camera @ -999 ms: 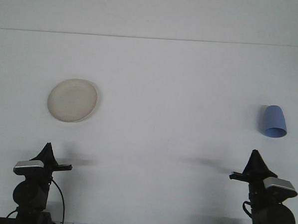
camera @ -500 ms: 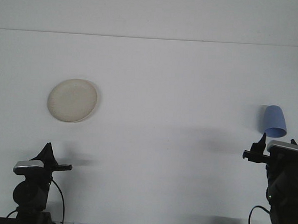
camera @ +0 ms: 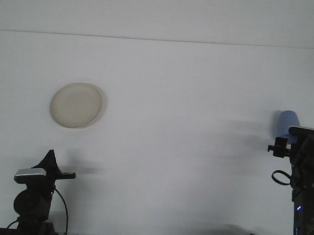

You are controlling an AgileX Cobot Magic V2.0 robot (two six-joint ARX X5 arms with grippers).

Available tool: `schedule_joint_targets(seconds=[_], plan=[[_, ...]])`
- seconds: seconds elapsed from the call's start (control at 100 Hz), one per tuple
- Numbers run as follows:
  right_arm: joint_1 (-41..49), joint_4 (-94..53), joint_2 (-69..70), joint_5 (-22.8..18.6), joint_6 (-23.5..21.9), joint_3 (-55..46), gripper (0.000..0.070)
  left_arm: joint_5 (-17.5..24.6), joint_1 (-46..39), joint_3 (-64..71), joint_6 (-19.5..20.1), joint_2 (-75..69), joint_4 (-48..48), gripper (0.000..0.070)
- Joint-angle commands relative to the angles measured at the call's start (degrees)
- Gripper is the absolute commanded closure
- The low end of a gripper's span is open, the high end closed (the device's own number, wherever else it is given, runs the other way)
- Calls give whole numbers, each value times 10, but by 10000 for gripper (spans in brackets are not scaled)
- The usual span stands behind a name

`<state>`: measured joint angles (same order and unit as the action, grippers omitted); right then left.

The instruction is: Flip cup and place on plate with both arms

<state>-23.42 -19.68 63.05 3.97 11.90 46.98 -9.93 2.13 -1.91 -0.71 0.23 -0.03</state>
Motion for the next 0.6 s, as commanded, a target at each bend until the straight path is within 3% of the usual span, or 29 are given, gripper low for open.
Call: schedule_joint_targets(seconds=[0.0,0.21,0.59], plan=[[-23,23,25,-26,5,5,207,1,0,11,7,0,6,685],[-65,85,102,-58,31,5,212,1,0,11,7,0,6,685],[-93,215,229,-103,34,5,212,1,0,11,7,0,6,685]])
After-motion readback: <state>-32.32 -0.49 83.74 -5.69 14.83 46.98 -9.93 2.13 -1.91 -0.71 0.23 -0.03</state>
